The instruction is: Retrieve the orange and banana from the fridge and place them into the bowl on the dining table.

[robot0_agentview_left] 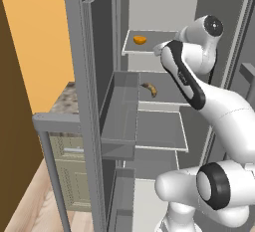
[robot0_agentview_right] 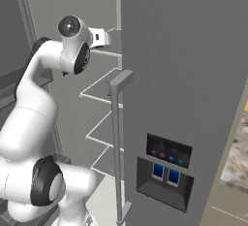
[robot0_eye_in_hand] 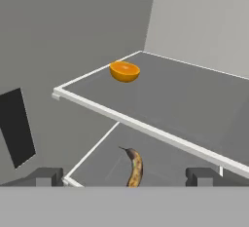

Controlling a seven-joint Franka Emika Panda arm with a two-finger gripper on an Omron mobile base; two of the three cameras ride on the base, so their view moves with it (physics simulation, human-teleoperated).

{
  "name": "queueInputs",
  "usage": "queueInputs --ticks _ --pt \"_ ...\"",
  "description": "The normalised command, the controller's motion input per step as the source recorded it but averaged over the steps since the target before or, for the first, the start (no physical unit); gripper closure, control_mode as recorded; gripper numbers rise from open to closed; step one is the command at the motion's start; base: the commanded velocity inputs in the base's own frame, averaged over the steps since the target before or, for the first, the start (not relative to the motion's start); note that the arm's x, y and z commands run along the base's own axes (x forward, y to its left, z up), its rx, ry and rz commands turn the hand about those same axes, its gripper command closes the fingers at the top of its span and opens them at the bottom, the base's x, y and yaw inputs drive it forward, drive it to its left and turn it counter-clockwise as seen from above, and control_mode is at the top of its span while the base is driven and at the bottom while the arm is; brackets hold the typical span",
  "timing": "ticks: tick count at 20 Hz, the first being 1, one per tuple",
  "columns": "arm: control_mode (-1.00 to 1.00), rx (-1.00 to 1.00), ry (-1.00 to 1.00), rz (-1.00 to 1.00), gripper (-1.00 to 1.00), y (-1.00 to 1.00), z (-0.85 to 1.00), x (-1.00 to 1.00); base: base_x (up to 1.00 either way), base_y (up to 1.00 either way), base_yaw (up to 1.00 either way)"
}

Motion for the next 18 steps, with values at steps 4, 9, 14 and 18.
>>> queueInputs --ticks 4,9,14,18 --pt "-1.00 0.00 -0.01 0.00 -1.00 0.08 0.00 0.22 0.00 0.00 0.00" --pt "-1.00 0.00 0.00 0.00 -1.00 0.15 0.00 0.21 0.00 0.00 0.00" --pt "-1.00 0.00 0.02 0.00 -1.00 0.10 0.00 0.21 0.00 0.00 0.00" --pt "-1.00 0.03 0.04 0.00 -1.00 0.06 0.00 0.21 0.00 0.00 0.00"
